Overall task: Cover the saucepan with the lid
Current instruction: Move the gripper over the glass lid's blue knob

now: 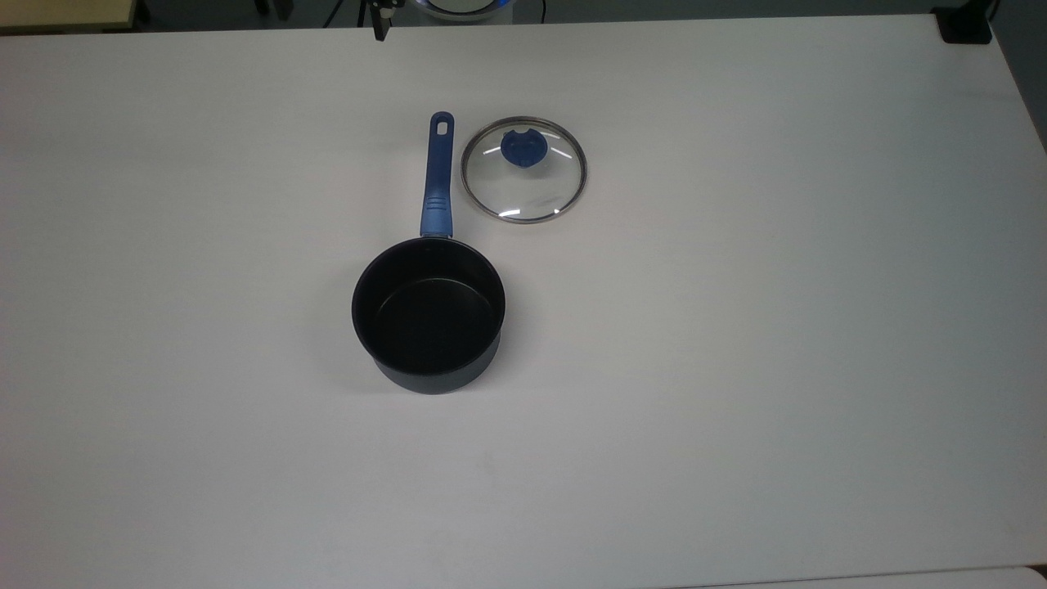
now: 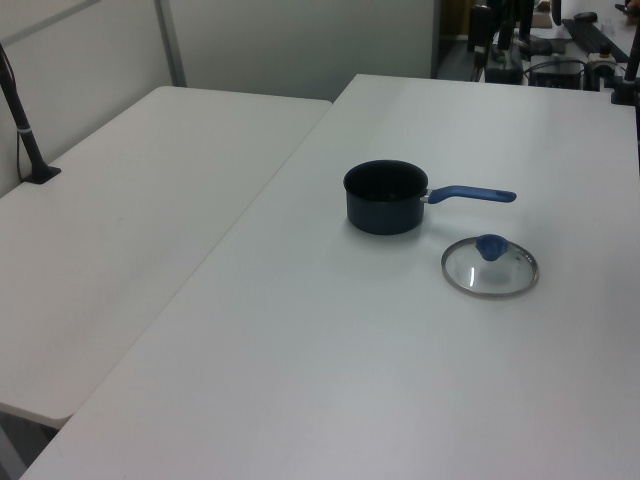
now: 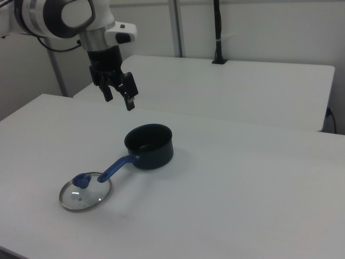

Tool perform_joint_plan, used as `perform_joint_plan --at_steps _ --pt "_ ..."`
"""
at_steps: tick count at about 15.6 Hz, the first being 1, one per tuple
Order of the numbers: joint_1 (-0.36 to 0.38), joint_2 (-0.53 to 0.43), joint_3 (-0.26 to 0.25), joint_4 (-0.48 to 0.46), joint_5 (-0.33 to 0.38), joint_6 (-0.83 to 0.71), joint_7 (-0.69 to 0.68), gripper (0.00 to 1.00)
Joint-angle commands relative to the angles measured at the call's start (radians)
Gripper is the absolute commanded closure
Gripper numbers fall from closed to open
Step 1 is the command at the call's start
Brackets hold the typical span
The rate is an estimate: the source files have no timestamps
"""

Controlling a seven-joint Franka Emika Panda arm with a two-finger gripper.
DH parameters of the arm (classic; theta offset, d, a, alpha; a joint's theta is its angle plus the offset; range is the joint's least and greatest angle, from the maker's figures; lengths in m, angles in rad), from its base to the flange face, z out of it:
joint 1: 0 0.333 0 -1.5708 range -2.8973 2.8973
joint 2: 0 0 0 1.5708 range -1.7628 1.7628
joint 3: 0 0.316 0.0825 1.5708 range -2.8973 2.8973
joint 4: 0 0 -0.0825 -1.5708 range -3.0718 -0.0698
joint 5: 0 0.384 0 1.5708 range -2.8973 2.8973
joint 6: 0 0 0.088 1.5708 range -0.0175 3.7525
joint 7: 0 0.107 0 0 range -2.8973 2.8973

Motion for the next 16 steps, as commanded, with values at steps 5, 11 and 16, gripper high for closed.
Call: perform_joint_plan --at_steps 5,11,16 --pt "0.022 0.008 -0.005 0.004 0.008 0.016 -0.015 0.00" --pt "0.023 0.009 -0.005 0.001 0.008 0.015 -0.029 0.00" --pt "0.025 0.006 0.039 -0.060 -0.009 -0.062 -0.432 0.00"
